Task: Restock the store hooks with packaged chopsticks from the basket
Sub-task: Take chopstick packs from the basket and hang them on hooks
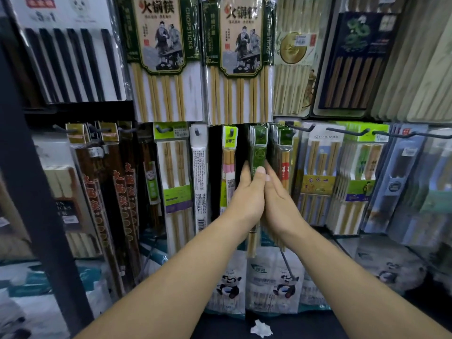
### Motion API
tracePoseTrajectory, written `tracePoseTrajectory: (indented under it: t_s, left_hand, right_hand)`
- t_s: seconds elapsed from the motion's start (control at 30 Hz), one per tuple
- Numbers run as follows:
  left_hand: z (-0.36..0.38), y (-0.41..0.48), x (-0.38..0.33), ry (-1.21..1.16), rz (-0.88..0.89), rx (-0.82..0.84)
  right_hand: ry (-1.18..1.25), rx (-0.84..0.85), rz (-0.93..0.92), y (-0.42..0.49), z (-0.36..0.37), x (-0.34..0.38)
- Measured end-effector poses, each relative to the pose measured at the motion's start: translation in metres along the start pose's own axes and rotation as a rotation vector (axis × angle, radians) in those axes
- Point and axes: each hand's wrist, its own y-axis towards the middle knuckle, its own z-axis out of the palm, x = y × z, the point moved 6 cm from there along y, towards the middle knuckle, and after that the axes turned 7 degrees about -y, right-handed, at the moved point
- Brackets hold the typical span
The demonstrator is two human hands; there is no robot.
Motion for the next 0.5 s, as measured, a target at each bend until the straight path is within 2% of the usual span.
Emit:
tracePoseTrajectory:
  t_s: [0.13,0.33,0.5]
  left_hand:
    - [0.0,0.007,0.002,-0.11,0.0,-0.014]
    - [-0.001,0.008,0.002,-0.145,-0.016,-0.051]
    - [-0.006,-0.017,0.004,0.065,-0.078,0.019]
  right_hand:
    - [-0.051,0.02,0.007,0.008,0.004,-0.007]
    - [-0.019,0.019,0.028,0.011,0.007,-0.01]
    - [-0.054,-0.007,0.031,-0.007,0.002,-0.001]
